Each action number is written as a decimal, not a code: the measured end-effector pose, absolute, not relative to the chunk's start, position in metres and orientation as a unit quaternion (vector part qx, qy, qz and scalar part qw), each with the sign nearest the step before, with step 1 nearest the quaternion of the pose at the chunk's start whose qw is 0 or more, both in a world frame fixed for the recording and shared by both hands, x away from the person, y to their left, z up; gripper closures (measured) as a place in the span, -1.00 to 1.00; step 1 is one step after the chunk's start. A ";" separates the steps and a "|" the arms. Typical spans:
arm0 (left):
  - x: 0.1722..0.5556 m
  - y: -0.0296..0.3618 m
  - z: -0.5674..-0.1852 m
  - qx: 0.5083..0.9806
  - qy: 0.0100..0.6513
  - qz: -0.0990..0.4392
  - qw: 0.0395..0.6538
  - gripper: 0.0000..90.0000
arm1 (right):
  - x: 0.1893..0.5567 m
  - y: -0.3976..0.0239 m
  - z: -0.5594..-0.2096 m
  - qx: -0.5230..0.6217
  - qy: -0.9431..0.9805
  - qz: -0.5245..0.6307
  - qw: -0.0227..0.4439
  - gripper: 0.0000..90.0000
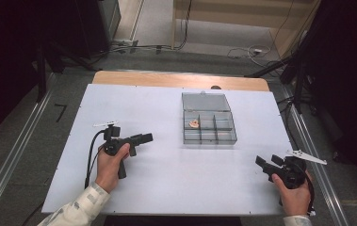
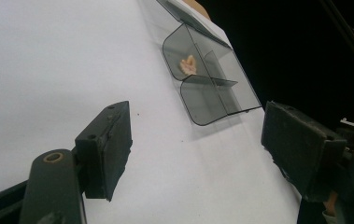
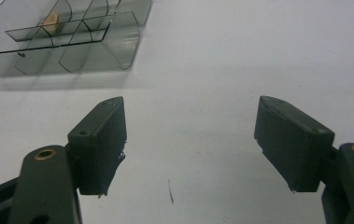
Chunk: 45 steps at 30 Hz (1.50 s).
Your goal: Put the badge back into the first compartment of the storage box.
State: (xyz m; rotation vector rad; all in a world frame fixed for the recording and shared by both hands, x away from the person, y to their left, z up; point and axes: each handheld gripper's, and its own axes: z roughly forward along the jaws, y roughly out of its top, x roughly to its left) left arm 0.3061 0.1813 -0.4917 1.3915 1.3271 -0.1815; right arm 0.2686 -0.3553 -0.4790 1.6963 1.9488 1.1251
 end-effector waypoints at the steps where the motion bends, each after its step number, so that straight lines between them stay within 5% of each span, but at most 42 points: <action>1: 0.305 0.182 -0.492 0.594 0.565 -0.076 0.568 -0.44 | 0.269 -0.355 -0.479 0.594 0.683 0.394 0.161 -0.47; 45: 0.277 0.221 -0.495 0.592 0.573 -0.059 0.563 -0.44 | 0.269 -0.354 -0.480 0.595 0.684 0.391 0.159 -0.47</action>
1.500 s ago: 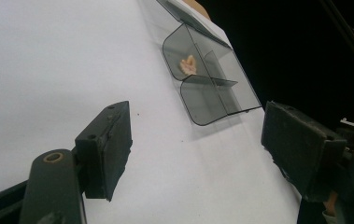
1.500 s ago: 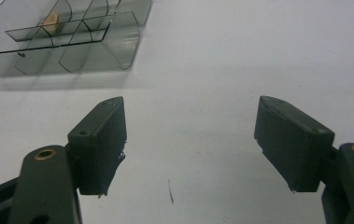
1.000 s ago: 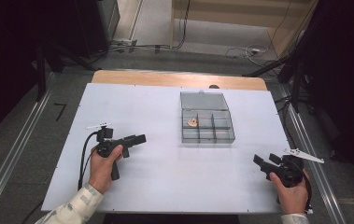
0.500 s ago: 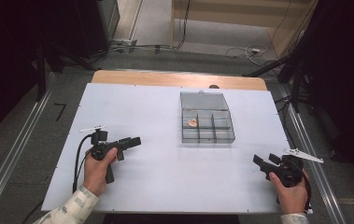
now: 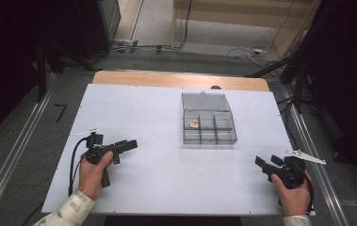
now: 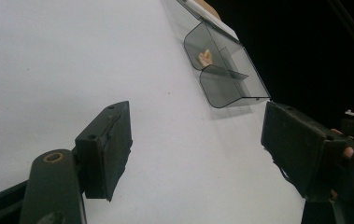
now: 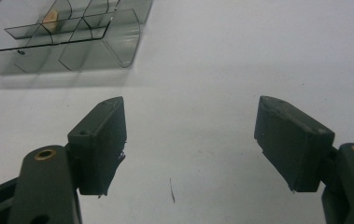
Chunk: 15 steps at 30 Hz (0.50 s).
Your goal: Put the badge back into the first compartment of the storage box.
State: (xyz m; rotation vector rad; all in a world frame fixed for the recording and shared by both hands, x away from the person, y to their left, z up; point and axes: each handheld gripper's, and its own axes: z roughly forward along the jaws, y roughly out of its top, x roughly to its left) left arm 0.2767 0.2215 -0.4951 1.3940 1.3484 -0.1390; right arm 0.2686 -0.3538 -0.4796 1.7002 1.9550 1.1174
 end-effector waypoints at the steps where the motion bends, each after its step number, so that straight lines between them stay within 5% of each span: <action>1: 0.276 0.222 -0.495 0.592 0.573 -0.060 0.564 -0.44 | 0.269 -0.354 -0.480 0.595 0.684 0.392 0.159 -0.47; 15: 0.261 0.240 -0.496 0.589 0.577 -0.056 0.563 -0.44 | 0.269 -0.352 -0.480 0.595 0.685 0.391 0.158 -0.47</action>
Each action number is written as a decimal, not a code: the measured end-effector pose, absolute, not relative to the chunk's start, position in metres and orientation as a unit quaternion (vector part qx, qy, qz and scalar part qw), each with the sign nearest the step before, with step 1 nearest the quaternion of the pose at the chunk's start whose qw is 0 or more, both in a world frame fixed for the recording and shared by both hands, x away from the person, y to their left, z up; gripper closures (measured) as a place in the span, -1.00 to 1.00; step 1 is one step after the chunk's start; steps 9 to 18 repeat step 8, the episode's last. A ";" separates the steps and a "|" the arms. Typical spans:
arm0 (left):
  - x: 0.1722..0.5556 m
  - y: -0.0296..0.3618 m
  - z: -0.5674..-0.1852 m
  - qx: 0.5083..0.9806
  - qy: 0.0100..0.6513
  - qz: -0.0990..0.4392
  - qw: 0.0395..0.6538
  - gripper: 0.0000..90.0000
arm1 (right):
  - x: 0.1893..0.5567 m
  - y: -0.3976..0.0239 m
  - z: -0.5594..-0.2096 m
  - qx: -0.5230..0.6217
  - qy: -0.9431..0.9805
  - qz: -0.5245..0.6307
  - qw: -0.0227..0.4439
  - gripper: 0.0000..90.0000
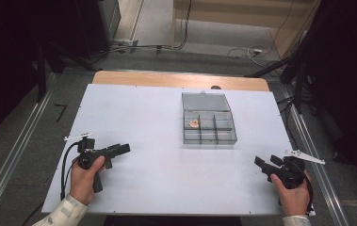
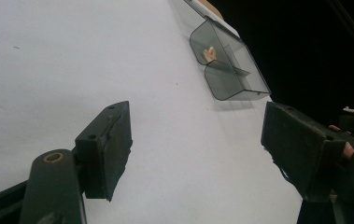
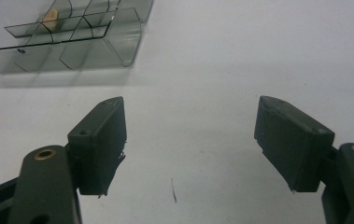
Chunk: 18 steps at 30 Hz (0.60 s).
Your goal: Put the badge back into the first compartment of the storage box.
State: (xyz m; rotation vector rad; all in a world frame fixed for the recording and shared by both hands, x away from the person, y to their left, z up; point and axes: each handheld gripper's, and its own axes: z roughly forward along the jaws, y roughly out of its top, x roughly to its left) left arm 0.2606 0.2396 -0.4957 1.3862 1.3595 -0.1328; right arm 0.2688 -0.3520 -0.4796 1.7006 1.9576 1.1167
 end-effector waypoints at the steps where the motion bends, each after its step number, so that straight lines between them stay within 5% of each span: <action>1: 0.260 0.241 -0.496 0.589 0.578 -0.056 0.562 -0.44 | 0.269 -0.352 -0.480 0.595 0.685 0.391 0.158 -0.47; 18: 0.255 0.252 -0.497 0.584 0.587 -0.050 0.559 -0.44 | 0.271 -0.345 -0.476 0.576 0.699 0.395 0.157 -0.48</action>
